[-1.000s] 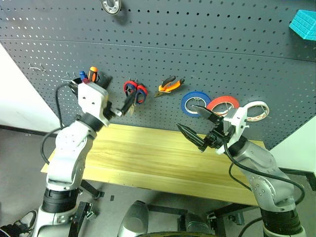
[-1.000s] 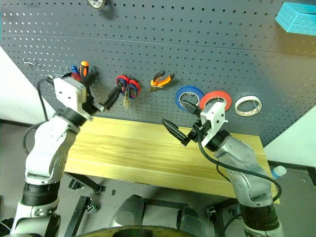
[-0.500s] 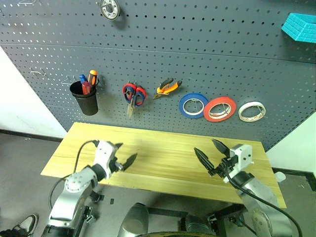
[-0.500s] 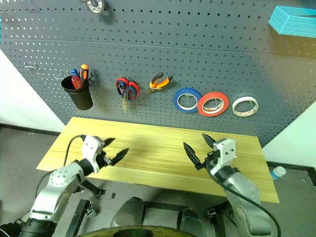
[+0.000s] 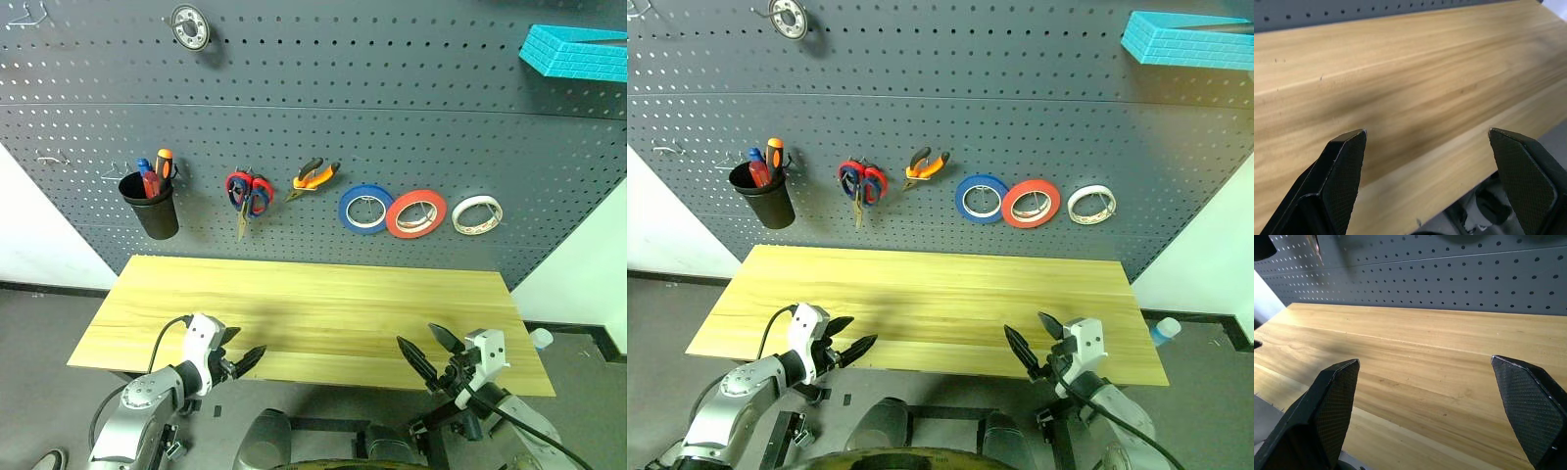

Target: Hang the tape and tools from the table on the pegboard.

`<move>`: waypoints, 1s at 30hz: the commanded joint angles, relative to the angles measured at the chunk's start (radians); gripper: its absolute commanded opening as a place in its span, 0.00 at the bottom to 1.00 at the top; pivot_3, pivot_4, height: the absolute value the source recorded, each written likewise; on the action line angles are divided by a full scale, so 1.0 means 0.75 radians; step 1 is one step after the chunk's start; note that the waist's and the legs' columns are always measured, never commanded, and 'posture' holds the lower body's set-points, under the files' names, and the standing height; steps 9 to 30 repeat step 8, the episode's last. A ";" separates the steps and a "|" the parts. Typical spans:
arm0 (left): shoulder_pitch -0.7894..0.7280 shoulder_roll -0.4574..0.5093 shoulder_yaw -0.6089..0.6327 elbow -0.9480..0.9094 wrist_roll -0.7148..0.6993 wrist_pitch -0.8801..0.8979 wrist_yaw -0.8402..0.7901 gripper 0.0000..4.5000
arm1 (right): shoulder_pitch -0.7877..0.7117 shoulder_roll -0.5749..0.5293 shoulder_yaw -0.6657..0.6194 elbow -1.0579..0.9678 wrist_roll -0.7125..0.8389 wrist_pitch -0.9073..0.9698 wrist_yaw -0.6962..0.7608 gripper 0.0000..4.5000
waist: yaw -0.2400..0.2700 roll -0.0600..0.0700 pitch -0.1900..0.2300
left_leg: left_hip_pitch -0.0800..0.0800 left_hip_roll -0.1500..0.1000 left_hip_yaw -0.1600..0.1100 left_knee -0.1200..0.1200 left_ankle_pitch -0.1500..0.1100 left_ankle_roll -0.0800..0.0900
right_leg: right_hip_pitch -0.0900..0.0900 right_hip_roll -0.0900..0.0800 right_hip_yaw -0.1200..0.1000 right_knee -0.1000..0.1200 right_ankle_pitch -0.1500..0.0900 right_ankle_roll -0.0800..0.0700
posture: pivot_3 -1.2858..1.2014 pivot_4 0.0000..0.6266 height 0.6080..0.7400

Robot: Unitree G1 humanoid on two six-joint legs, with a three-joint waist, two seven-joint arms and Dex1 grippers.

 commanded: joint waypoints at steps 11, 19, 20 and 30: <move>-0.005 0.014 0.043 -0.149 -0.118 0.165 -0.033 0.92 | 0.021 -0.027 0.021 -0.149 0.051 0.060 0.032 1.00 | -0.031 0.002 -0.002 | -0.001 0.000 0.000 0.000 0.000 0.000 | 0.000 0.000 0.000 0.000 0.000 0.000 | 0.66 0.00 0.52; -0.005 0.014 0.043 -0.149 -0.118 0.165 -0.033 0.92 | 0.021 -0.027 0.021 -0.149 0.051 0.060 0.032 1.00 | -0.031 0.002 -0.002 | -0.001 0.000 0.000 0.000 0.000 0.000 | 0.000 0.000 0.000 0.000 0.000 0.000 | 0.66 0.00 0.52; -0.005 0.014 0.043 -0.149 -0.118 0.165 -0.033 0.92 | 0.021 -0.027 0.021 -0.149 0.051 0.060 0.032 1.00 | -0.031 0.002 -0.002 | -0.001 0.000 0.000 0.000 0.000 0.000 | 0.000 0.000 0.000 0.000 0.000 0.000 | 0.66 0.00 0.52; -0.005 0.014 0.043 -0.149 -0.118 0.165 -0.033 0.92 | 0.021 -0.027 0.021 -0.149 0.051 0.060 0.032 1.00 | -0.031 0.002 -0.002 | -0.001 0.000 0.000 0.000 0.000 0.000 | 0.000 0.000 0.000 0.000 0.000 0.000 | 0.66 0.00 0.52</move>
